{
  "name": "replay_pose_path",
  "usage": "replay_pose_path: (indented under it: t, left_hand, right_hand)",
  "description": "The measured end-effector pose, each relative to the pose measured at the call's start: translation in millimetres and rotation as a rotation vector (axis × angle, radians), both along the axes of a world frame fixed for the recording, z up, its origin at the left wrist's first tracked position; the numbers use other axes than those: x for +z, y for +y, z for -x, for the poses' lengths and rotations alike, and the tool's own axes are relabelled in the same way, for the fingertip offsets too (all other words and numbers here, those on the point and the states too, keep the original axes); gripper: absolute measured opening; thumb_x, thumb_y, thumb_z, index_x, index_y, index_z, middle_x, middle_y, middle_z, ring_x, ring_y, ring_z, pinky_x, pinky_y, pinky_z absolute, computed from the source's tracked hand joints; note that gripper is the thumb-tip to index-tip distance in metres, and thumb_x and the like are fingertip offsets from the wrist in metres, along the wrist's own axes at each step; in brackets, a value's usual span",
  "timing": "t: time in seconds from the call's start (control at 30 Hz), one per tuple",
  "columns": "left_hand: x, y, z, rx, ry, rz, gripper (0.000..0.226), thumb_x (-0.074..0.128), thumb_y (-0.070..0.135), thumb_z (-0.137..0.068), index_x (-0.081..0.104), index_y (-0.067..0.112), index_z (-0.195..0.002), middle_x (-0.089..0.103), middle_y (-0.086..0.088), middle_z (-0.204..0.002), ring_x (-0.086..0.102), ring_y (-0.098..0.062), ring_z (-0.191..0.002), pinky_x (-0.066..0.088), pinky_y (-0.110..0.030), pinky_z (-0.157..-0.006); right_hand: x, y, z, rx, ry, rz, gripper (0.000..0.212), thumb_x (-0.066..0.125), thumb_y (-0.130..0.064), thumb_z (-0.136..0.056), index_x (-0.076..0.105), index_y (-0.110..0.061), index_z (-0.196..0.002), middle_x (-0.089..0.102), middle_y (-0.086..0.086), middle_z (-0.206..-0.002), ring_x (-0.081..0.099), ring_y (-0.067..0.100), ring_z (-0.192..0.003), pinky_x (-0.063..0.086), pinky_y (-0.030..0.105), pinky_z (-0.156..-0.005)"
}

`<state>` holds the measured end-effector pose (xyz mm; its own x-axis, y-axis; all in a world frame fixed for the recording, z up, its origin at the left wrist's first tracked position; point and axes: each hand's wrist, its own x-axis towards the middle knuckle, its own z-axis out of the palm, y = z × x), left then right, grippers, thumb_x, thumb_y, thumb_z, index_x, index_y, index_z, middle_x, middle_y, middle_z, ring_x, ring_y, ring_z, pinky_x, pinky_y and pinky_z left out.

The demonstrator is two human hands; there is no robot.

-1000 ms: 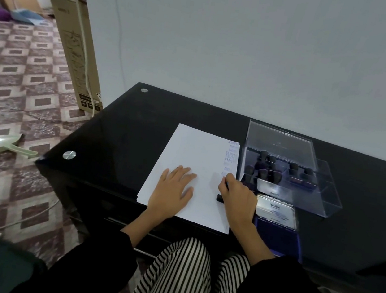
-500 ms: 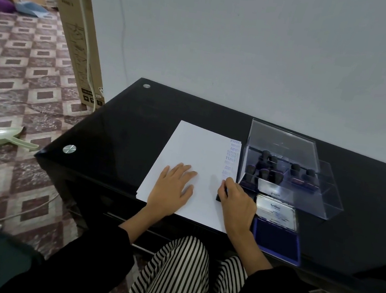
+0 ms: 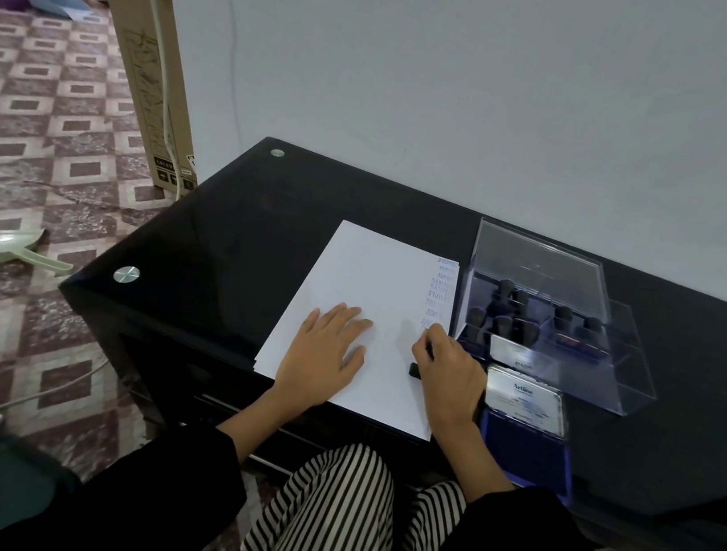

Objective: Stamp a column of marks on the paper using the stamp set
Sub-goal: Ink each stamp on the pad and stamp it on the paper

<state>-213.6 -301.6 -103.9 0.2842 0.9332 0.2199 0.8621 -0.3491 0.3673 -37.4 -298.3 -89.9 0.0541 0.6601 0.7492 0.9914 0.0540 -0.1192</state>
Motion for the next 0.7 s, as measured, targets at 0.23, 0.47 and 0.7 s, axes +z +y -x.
replay_pose_path:
  t: [0.23, 0.47, 0.7]
  left_hand:
    - [-0.5, -0.6, -0.4, 0.002, -0.013, 0.011, 0.073, 0.004, 0.052, -0.082, 0.038, 0.026, -0.141, 0.031, 0.005, -0.151, 0.018, -0.012, -0.143, 0.006, -0.033, -0.118]
    - [-1.8, 0.5, -0.1, 0.001, -0.002, 0.017, 0.073, 0.003, 0.052, -0.082, 0.037, 0.027, -0.141, 0.029, 0.006, -0.152, 0.017, -0.012, -0.144, 0.005, -0.031, -0.118]
    - [0.6, -1.7, -0.8, -0.003, 0.024, 0.015, 0.074, -0.001, 0.051, -0.082, 0.034, 0.027, -0.143, 0.027, 0.006, -0.153, 0.015, -0.012, -0.144, 0.005, -0.032, -0.118]
  right_hand:
    - [-2.6, -2.4, -1.5, 0.008, -0.023, -0.031, 0.03, 0.046, -0.019, -0.08, 0.05, -0.014, -0.051, 0.037, -0.002, -0.036, 0.016, 0.009, -0.037, 0.011, 0.014, -0.038]
    - [-2.7, -3.7, -2.3, 0.017, -0.035, -0.034, 0.031, 0.046, -0.021, -0.081, 0.052, -0.014, -0.051, 0.037, -0.002, -0.036, 0.016, 0.008, -0.037, 0.011, 0.014, -0.038]
    - [2.6, -7.8, -1.7, 0.039, -0.013, 0.017, 0.031, 0.045, -0.021, -0.081, 0.051, -0.014, -0.051, 0.038, -0.003, -0.036, 0.016, 0.007, -0.038, 0.011, 0.013, -0.038]
